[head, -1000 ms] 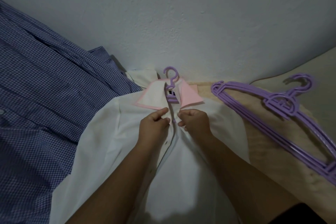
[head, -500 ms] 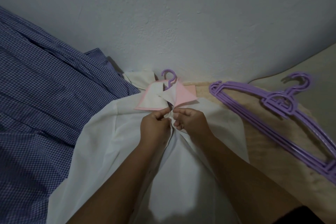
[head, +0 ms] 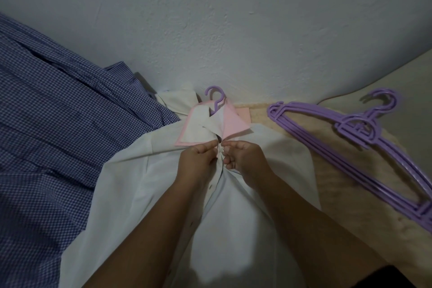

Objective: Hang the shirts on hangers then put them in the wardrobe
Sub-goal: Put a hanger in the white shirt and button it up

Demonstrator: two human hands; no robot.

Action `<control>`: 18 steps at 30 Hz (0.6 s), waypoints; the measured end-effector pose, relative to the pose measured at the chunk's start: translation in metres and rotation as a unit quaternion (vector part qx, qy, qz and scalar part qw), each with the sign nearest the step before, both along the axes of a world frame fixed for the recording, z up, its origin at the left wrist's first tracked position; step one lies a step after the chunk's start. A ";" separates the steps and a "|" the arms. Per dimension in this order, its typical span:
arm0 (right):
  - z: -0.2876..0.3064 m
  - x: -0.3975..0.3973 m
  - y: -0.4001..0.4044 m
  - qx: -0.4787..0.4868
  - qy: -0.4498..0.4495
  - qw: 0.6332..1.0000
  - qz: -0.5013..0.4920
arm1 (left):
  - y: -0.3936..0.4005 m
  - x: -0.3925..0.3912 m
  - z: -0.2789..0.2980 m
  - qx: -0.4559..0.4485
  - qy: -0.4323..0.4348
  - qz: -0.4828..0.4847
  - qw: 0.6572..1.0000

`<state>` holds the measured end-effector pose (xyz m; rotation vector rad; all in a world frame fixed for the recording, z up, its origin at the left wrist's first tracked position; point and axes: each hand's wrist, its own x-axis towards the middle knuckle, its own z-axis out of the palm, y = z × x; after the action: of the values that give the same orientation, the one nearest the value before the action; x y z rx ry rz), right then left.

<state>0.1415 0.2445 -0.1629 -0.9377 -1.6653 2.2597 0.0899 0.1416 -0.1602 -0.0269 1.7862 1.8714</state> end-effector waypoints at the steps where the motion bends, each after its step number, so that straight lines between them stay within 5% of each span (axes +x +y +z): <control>1: 0.001 0.000 0.000 0.000 -0.001 1.000 -0.001 | 0.000 -0.001 0.000 0.005 -0.004 -0.004 1.000; 9: 0.003 0.001 -0.002 0.007 -0.004 1.000 -0.009 | -0.002 0.001 -0.002 -0.027 0.047 -0.053 0.997; 18: 0.002 -0.001 0.006 0.028 -0.016 0.999 0.004 | 0.002 0.006 -0.003 0.077 -0.005 -0.001 0.997</control>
<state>0.1410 0.2506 -0.1614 -0.9599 -1.7395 2.2023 0.0958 0.1432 -0.1634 0.0222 1.6306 1.9986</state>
